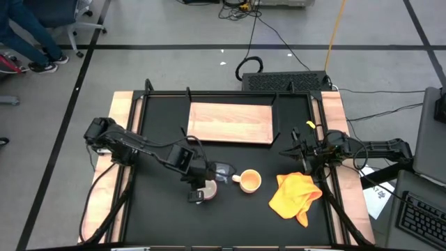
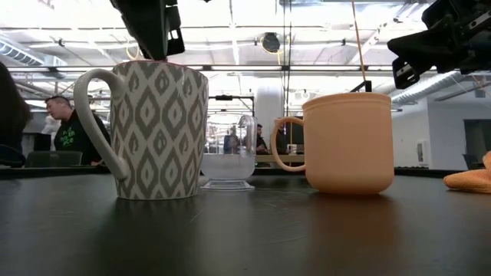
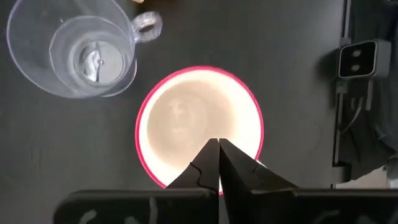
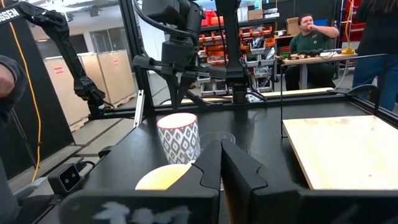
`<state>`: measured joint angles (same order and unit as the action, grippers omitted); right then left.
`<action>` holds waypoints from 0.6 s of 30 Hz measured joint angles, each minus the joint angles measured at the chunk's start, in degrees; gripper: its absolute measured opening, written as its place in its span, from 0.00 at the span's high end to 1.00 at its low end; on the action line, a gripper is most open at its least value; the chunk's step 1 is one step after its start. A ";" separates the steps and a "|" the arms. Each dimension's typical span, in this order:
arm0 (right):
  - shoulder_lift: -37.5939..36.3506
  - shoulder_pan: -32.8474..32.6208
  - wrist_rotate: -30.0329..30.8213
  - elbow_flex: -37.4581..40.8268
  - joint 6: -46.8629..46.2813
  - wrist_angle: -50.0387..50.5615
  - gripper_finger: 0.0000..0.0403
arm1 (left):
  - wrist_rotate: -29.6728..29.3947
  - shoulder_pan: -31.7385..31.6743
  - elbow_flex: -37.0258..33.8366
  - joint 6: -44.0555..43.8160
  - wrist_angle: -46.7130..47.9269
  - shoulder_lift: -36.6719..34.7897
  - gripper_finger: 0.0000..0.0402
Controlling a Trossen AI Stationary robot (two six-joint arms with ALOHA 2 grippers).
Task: Stack small to large cups/mugs on shelf
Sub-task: Put the gray patterned mug on the shelf
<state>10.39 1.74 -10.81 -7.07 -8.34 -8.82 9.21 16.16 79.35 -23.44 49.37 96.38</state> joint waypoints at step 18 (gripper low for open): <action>0.00 0.00 0.00 0.00 0.00 0.09 1.00 | -3.30 0.10 4.50 1.89 1.15 -0.02 0.57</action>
<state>10.39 1.74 -10.81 -7.07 -8.34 -8.73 5.91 16.26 83.85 -21.55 50.51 96.36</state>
